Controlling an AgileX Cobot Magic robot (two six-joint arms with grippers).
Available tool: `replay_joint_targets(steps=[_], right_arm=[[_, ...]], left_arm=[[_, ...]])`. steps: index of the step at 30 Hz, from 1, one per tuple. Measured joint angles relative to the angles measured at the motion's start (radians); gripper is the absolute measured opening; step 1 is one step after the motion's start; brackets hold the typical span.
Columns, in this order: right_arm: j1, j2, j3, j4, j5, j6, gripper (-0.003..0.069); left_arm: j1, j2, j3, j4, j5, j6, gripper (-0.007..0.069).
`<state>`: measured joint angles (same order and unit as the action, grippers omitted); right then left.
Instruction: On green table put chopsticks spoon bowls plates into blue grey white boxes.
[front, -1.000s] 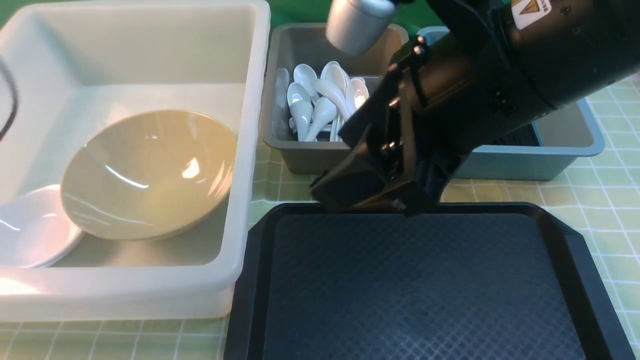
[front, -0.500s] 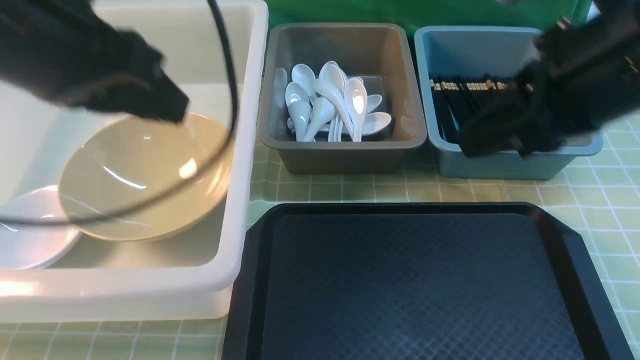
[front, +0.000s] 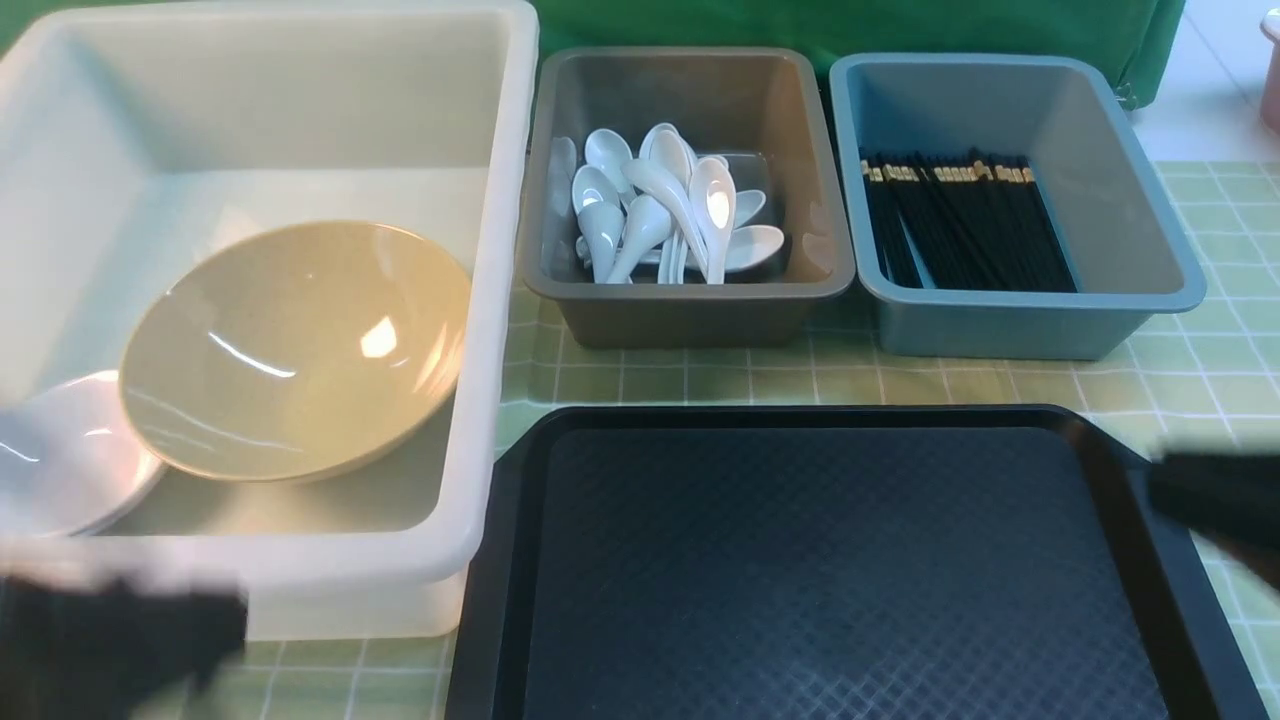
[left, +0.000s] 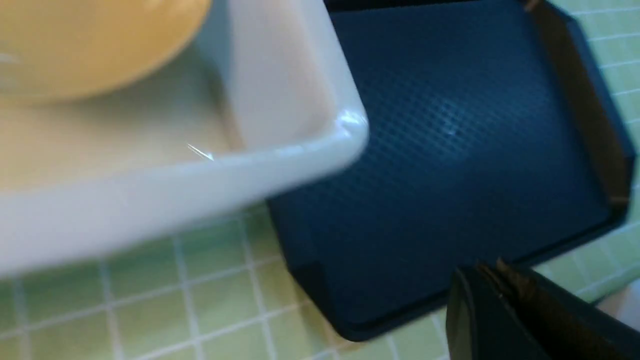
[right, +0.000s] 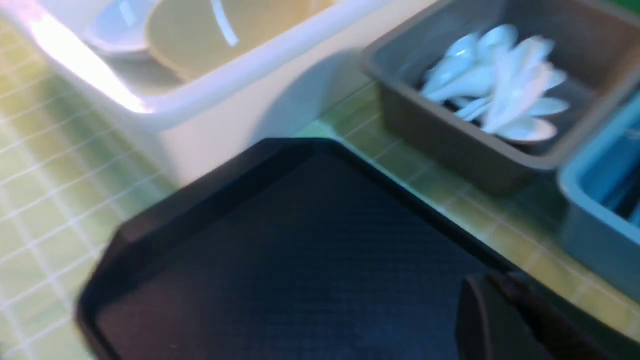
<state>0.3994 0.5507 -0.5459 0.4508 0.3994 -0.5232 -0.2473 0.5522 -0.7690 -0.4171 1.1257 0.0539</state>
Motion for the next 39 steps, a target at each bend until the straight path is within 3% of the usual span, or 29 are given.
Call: replay_joint_targets(steps=[3,8,23,28,34,39], right_arm=[[0.000,-0.152,0.185,0.001,-0.090,-0.007,0.0025],[0.000,-0.236,0.298,0.004,-0.191,-0.025,0.0027],[0.000,-0.243,0.377,0.011,-0.154,-0.025,0.0041],[0.000,-0.243,0.377,0.011,-0.149,-0.025,0.0044],[0.000,-0.243,0.377,0.011,-0.146,-0.026,0.0046],[0.000,-0.243,0.377,0.012,-0.144,-0.027,0.0046]], left_arm=[[0.000,-0.222,0.158,-0.056,-0.116,-0.014,-0.0001],[0.000,-0.409,0.251,-0.064,-0.240,-0.018,-0.0001],[0.000,-0.555,0.276,-0.064,-0.252,-0.018,-0.0001],[0.000,-0.555,0.311,0.043,-0.377,0.043,-0.0001],[0.013,-0.566,0.539,0.233,-0.792,0.113,-0.0001],[0.071,-0.566,0.700,0.353,-0.789,0.105,-0.0001]])
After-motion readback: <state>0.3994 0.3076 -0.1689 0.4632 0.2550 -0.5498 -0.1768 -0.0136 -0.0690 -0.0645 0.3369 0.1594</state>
